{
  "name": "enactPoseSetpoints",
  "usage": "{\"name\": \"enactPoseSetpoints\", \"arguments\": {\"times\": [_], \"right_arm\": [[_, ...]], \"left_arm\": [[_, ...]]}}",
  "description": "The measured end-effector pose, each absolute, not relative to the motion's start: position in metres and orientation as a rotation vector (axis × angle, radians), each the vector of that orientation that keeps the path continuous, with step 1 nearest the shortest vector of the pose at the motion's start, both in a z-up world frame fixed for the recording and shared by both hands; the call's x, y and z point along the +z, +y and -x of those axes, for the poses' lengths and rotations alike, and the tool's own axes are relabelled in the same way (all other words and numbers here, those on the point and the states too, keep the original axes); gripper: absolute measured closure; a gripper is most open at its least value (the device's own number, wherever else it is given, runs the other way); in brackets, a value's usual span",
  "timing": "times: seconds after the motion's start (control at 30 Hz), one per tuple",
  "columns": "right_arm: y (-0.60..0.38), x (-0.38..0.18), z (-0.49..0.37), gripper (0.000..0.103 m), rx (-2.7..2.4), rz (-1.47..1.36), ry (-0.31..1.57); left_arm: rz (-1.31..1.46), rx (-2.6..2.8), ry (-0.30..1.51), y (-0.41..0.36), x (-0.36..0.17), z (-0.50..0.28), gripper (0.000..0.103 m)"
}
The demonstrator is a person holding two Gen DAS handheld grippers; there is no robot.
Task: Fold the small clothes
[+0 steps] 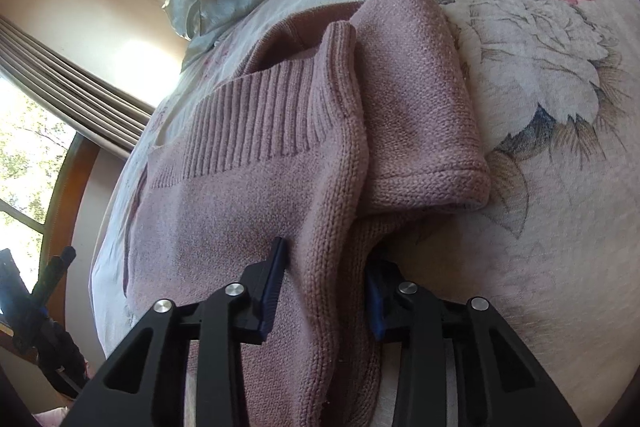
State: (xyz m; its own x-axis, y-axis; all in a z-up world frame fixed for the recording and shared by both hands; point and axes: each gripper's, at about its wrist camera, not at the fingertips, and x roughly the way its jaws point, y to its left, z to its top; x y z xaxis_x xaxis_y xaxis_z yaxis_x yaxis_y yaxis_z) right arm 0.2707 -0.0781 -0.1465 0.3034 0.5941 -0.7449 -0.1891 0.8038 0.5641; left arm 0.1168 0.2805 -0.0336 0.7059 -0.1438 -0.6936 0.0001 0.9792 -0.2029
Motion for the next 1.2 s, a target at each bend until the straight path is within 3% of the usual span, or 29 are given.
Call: {"name": "enactPoseSetpoints", "arguments": {"times": [0.3, 0.47, 0.87, 0.97, 1.0, 1.2], "right_arm": [[-0.076, -0.148, -0.274, 0.074, 0.521, -0.407, 1.169], [-0.077, -0.150, -0.272, 0.076, 0.505, -0.383, 1.168], [-0.064, -0.152, -0.276, 0.078, 0.439, -0.371, 1.194], [-0.062, -0.146, -0.281, 0.083, 0.414, -0.395, 1.222], [-0.062, -0.141, -0.283, 0.085, 0.406, -0.413, 1.228], [-0.036, -0.065, -0.285, 0.088, 0.467, -0.396, 1.129]], "left_arm": [[0.243, -0.052, 1.002, 0.303, -0.112, -0.199, 0.043], [0.254, -0.049, 1.018, 0.310, -0.128, -0.208, 0.043], [0.198, -0.042, 1.027, 0.304, -0.139, -0.212, 0.041], [0.217, -0.058, 1.035, 0.309, -0.131, -0.211, 0.043], [0.239, -0.058, 1.034, 0.314, -0.126, -0.208, 0.047], [0.337, -0.022, 0.917, 0.358, -0.088, -0.166, 0.047]]}}
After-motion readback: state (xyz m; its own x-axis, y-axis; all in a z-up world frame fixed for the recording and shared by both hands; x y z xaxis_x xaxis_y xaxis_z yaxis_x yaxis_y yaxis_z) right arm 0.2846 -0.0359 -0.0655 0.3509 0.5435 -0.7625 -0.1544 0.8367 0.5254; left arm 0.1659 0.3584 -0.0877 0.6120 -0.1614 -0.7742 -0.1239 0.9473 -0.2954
